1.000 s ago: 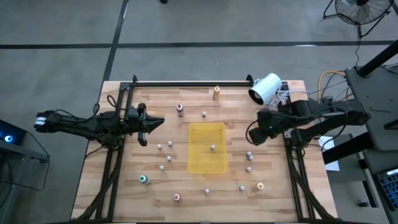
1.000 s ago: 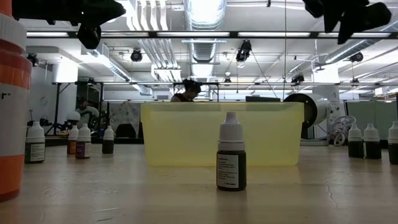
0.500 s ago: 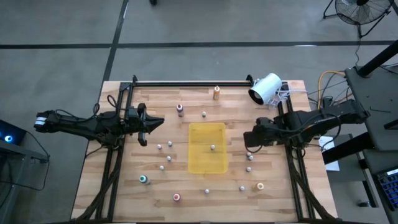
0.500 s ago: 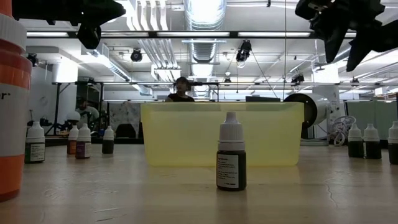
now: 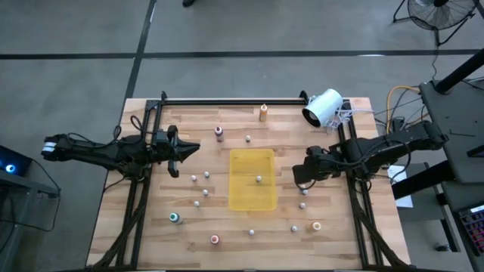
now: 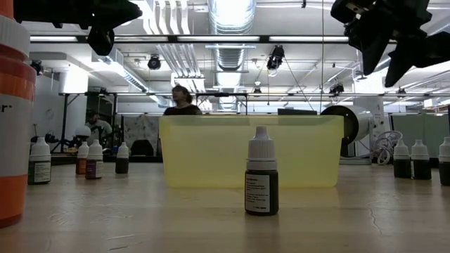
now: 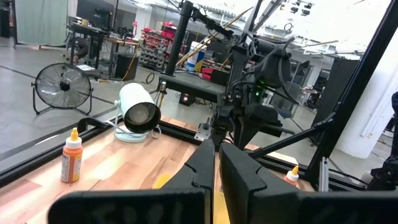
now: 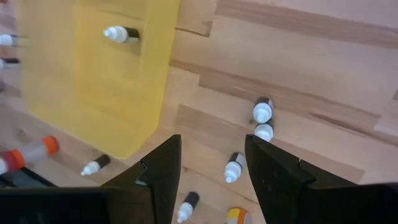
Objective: Pick & Place food coloring
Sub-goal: Put the top small green food coloring bottle into the yellow bin
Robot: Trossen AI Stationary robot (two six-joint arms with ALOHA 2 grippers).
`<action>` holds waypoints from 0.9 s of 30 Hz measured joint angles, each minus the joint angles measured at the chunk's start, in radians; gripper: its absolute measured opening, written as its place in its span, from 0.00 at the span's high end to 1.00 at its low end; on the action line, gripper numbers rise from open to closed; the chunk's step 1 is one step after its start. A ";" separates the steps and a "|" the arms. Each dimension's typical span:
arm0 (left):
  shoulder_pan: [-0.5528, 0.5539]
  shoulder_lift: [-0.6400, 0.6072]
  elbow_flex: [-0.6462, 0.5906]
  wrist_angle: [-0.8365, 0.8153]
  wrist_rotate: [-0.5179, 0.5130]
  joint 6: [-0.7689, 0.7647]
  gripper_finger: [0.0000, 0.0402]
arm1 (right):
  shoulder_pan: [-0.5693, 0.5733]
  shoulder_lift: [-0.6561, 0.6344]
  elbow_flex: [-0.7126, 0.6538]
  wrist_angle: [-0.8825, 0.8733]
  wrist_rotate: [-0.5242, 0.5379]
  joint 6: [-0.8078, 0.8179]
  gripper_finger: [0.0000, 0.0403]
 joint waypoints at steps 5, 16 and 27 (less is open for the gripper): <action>0.000 0.000 0.000 0.000 0.000 0.000 1.00 | 0.000 0.060 0.000 0.000 -0.064 -0.007 0.58; 0.000 0.000 0.000 0.000 0.000 0.000 1.00 | -0.001 0.157 0.016 0.000 -0.101 -0.054 0.58; 0.000 0.000 0.000 0.000 0.000 0.000 1.00 | -0.037 0.309 0.168 -0.115 -0.089 -0.208 0.59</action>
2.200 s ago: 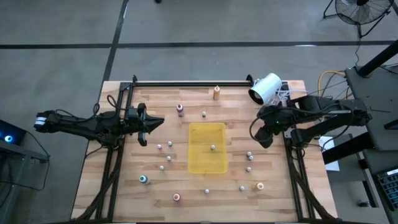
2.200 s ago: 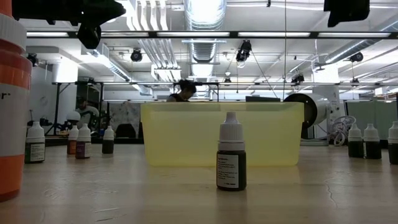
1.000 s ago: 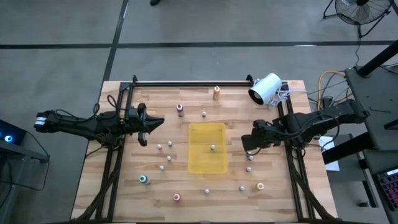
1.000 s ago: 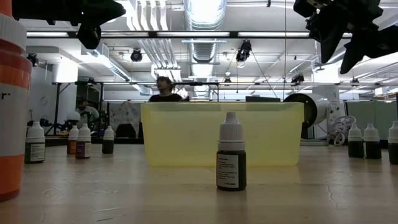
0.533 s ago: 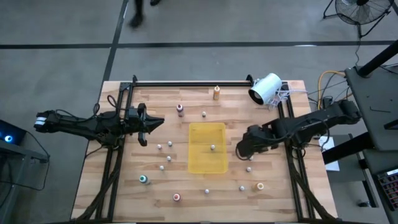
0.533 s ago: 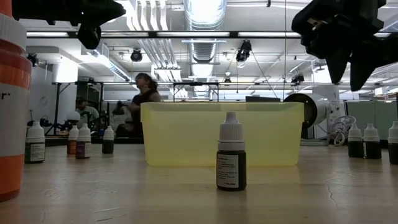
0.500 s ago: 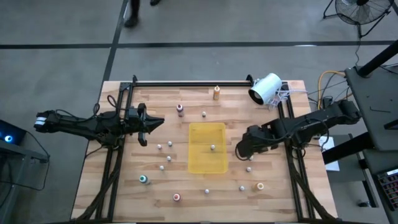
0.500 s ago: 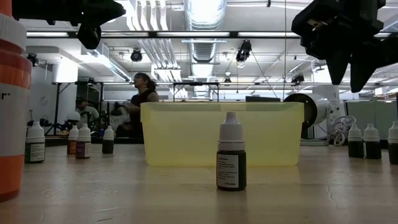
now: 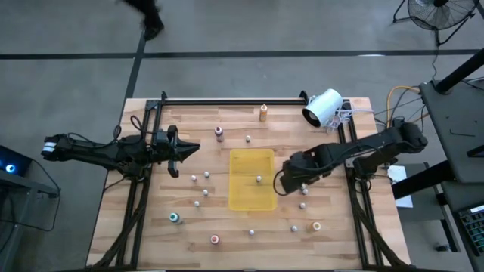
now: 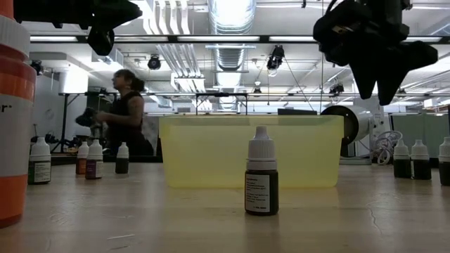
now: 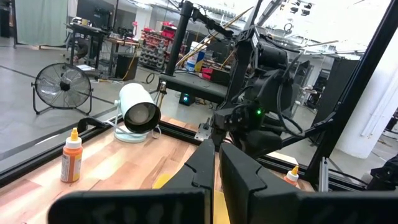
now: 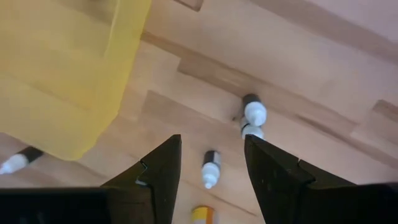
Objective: Pick & Place food coloring
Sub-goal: Put the top small green food coloring bottle into the yellow bin
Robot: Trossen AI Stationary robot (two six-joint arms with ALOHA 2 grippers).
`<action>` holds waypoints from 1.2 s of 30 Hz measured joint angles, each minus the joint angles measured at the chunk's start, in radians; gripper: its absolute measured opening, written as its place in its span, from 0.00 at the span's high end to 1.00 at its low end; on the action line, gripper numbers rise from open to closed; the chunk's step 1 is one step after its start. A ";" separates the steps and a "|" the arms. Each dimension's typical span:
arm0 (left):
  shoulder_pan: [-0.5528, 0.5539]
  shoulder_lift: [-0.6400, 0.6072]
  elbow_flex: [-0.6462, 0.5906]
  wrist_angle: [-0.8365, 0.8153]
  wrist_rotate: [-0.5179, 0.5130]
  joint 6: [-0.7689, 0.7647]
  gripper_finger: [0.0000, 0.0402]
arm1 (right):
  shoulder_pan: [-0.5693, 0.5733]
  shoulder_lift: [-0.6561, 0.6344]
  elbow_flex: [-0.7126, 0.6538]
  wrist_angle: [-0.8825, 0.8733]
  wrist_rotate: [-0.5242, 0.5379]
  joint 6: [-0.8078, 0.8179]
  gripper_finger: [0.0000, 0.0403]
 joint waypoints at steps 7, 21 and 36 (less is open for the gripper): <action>0.000 0.000 0.000 0.000 0.000 0.000 1.00 | 0.000 0.049 0.014 -0.048 0.026 -0.028 0.59; 0.000 0.000 0.000 0.000 0.000 0.000 1.00 | 0.001 0.040 -0.115 0.064 0.024 -0.052 0.60; 0.000 0.000 0.000 0.000 0.000 0.000 1.00 | 0.001 0.040 -0.180 0.103 0.019 -0.078 0.62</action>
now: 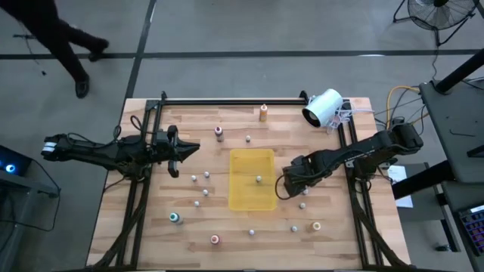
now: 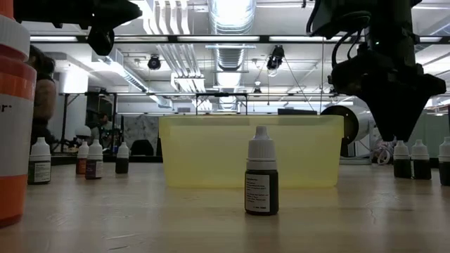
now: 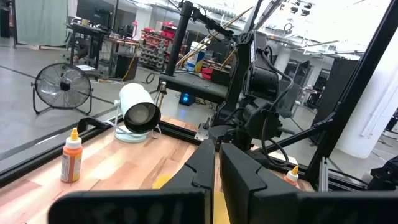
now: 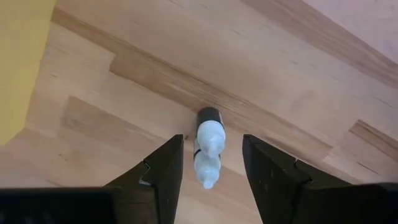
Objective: Pick & Place food coloring
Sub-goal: Put the top small green food coloring bottle into the yellow bin
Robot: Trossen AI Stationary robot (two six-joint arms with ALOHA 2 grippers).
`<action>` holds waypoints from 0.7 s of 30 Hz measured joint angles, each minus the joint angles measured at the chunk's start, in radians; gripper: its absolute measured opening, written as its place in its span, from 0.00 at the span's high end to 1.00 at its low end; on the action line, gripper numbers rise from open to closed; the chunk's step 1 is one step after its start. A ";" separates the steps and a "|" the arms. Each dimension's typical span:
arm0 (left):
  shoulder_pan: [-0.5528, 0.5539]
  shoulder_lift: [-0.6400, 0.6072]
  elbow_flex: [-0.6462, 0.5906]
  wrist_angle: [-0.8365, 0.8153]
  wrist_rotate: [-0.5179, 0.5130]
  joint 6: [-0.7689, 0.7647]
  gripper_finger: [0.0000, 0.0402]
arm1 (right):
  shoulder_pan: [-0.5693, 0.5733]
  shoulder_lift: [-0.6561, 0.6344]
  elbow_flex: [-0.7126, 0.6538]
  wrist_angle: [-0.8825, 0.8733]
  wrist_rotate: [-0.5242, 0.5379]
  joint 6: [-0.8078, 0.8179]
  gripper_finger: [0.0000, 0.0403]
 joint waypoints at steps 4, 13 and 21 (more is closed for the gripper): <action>0.000 0.000 0.000 0.000 0.000 0.000 1.00 | 0.000 0.000 -0.018 0.013 -0.014 0.000 0.61; 0.000 0.000 0.000 0.000 0.000 0.000 1.00 | 0.000 0.000 -0.059 0.073 -0.024 0.001 0.63; 0.000 0.000 0.000 0.000 0.000 0.000 1.00 | 0.000 0.000 -0.081 0.095 -0.024 -0.002 0.63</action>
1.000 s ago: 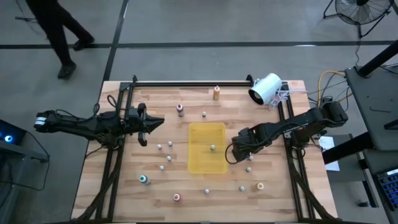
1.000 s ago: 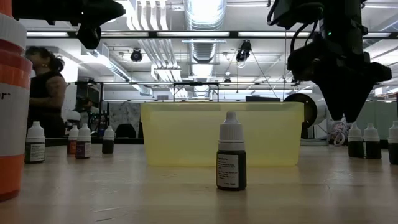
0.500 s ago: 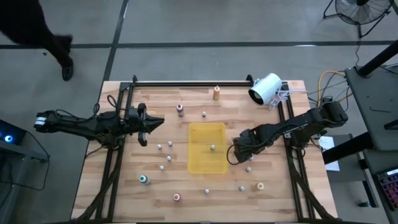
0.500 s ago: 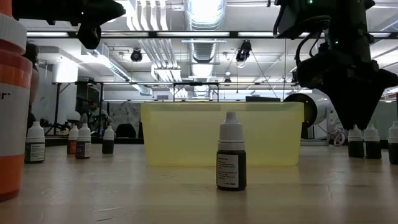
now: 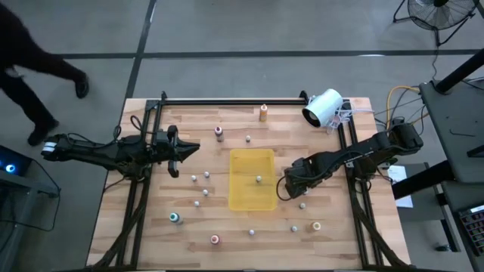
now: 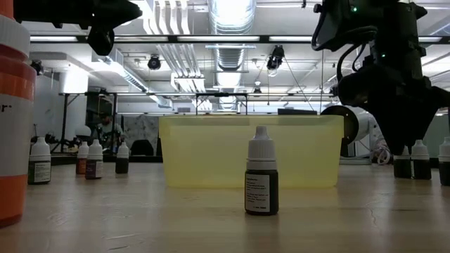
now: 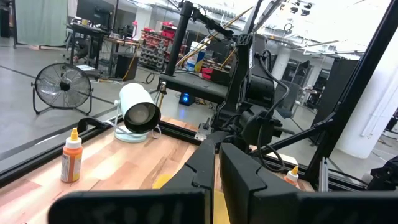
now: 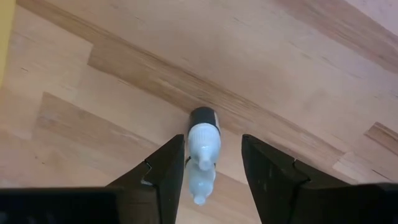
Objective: Pick & Place food coloring
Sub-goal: Put the top small green food coloring bottle into the yellow bin
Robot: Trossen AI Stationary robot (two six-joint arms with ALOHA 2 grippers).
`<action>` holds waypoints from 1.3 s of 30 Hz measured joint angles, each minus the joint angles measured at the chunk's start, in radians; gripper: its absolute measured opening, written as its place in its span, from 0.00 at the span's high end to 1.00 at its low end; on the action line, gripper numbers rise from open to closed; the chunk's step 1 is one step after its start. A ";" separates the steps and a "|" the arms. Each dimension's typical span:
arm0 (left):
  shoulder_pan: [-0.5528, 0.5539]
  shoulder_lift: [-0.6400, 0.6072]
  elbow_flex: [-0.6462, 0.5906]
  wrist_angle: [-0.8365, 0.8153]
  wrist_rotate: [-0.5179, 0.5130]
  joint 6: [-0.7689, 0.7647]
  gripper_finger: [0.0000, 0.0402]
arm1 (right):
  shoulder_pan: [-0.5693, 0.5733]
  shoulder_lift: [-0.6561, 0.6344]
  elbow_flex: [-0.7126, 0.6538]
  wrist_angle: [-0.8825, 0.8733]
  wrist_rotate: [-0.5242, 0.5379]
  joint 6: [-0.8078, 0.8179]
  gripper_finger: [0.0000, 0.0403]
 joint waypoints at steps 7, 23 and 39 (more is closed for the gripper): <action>0.000 0.000 0.000 0.000 0.000 0.000 1.00 | 0.000 0.002 -0.009 0.010 0.000 0.000 0.65; 0.000 0.000 0.000 0.000 0.000 0.000 1.00 | 0.000 0.002 -0.022 0.035 0.000 -0.001 0.81; 0.000 0.000 0.000 0.000 0.000 0.000 1.00 | -0.015 -0.017 0.032 0.005 0.000 -0.070 0.85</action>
